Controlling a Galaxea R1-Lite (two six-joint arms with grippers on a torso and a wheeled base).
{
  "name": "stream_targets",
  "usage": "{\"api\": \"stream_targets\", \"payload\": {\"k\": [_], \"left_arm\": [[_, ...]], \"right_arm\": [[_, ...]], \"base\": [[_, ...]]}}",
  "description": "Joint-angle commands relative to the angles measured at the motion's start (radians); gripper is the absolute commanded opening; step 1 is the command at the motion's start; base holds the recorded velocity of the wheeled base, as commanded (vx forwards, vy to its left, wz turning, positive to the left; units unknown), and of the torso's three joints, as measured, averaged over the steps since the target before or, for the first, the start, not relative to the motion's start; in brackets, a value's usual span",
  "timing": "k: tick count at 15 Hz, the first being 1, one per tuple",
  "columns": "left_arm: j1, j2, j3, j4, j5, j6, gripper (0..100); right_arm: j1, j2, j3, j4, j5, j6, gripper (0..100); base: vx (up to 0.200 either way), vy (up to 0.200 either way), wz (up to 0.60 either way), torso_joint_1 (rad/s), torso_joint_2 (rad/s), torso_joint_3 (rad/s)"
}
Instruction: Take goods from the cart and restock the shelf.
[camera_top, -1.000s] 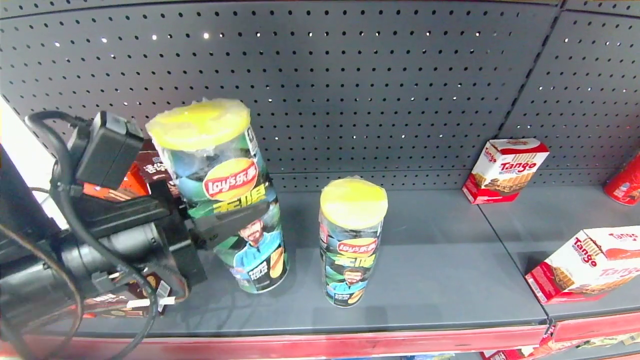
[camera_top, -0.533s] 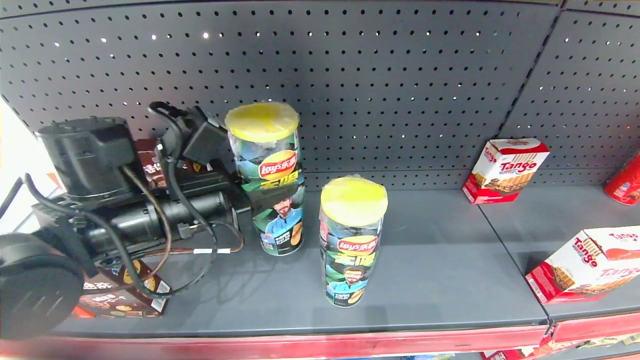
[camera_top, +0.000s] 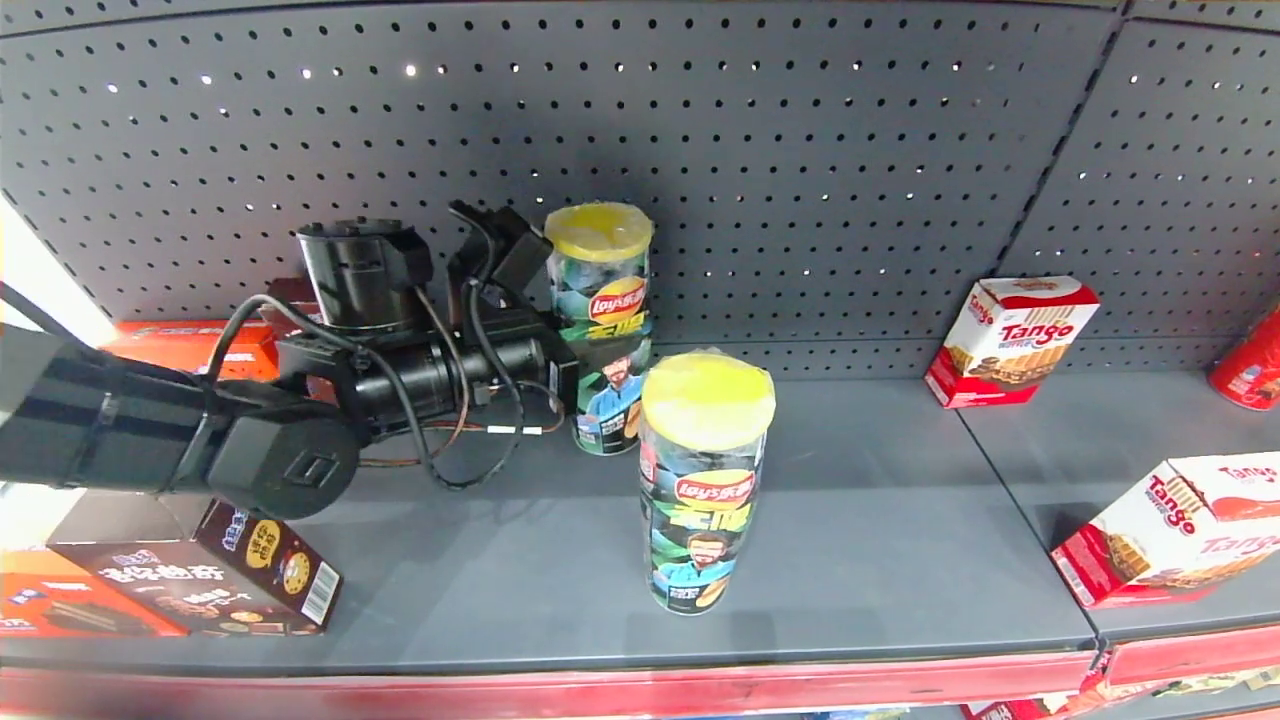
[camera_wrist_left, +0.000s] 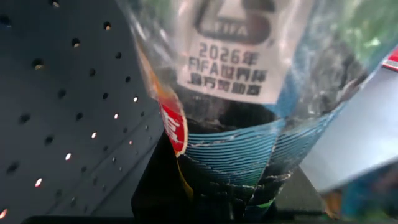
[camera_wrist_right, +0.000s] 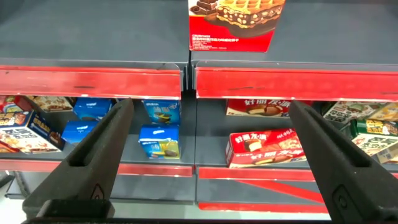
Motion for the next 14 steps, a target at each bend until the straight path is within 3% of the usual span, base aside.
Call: {"api": "stream_targets", "payload": {"k": [1,6,13,14], "left_arm": [[0.000,0.065,-0.031,-0.005,0.000,0.000,0],[-0.009,0.155,-0.086,-0.088,-0.003,-0.003,0],[-0.028,0.212,-0.143,-0.100,-0.003,-0.003,0],[-0.028,0.210,-0.143,-0.100,-0.003,-0.005,100]], "right_arm": [[0.000,0.006,0.000,0.000,0.000,-0.001,100],[0.000,0.006,0.000,0.000,0.000,-0.001,100],[0.000,0.006,0.000,0.000,0.000,-0.001,100],[0.000,0.006,0.000,0.000,0.000,-0.001,100]], "base": [[0.000,0.000,0.00,0.000,0.00,0.000],[0.000,0.000,0.00,0.000,0.00,0.000],[0.000,0.000,0.00,0.000,0.00,0.000],[0.000,0.000,0.00,0.000,0.00,0.000]]}}
